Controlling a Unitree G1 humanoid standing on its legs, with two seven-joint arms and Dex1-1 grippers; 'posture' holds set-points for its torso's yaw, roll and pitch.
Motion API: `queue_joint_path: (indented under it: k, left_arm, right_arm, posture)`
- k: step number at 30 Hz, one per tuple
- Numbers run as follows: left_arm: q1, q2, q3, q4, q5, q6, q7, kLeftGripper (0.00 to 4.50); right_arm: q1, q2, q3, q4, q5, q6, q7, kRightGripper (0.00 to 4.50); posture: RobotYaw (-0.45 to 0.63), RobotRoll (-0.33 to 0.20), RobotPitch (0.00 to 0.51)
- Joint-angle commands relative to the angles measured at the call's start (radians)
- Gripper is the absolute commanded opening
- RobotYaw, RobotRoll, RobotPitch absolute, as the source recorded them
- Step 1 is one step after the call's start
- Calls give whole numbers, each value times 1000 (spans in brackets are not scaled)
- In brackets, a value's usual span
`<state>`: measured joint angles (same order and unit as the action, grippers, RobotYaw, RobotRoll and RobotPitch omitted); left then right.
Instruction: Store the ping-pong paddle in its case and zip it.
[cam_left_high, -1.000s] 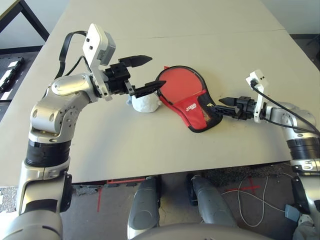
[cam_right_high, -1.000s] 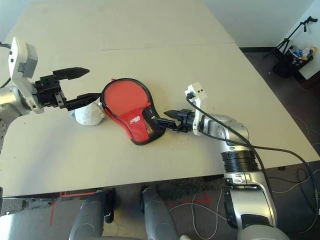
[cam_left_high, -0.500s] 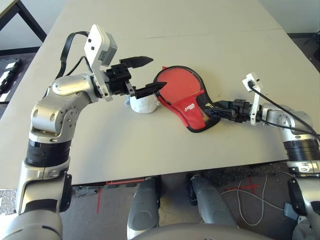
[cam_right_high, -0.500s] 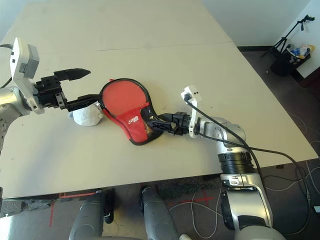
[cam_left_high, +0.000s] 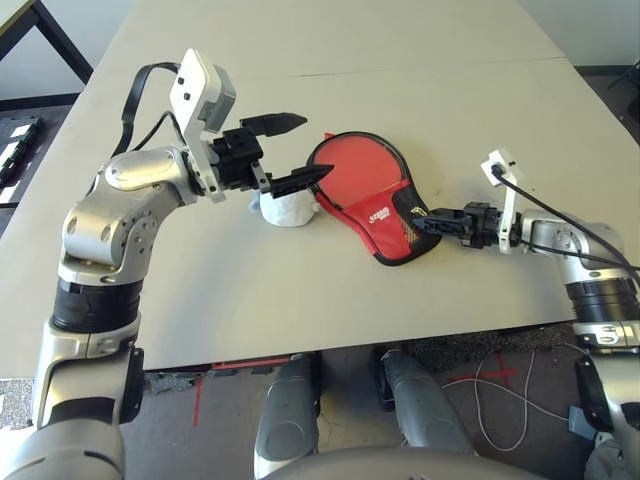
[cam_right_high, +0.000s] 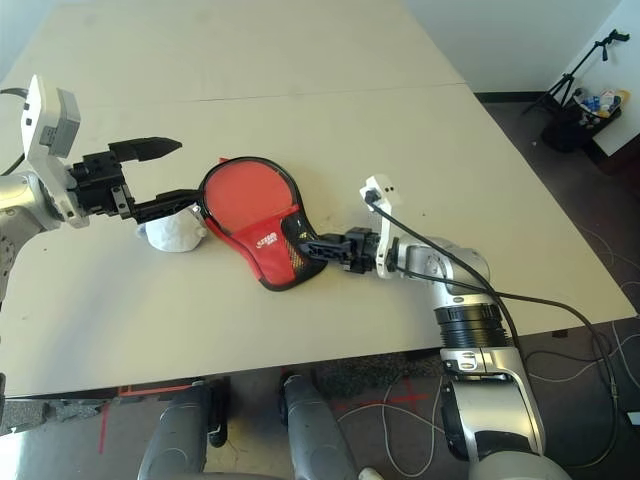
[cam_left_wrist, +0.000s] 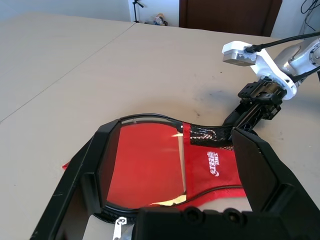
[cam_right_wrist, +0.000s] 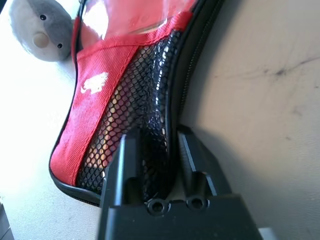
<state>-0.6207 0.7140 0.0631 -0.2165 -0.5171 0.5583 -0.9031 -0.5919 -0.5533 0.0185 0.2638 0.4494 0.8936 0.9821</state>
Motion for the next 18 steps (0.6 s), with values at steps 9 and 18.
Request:
queue_joint_path:
  k: [9, 18]
  left_arm:
    - [2, -2, -12, 10, 15, -13, -11, 4500]
    - [2, -6, -15, 13, 19, -15, -13, 4500]
  right_arm:
    - [8, -12, 36, 23, -7, 83, -5, 16]
    - [69, -65, 74, -98, 36, 189, 34, 16]
  posture:
    - [31, 0, 230]
    - [27, 0, 233]
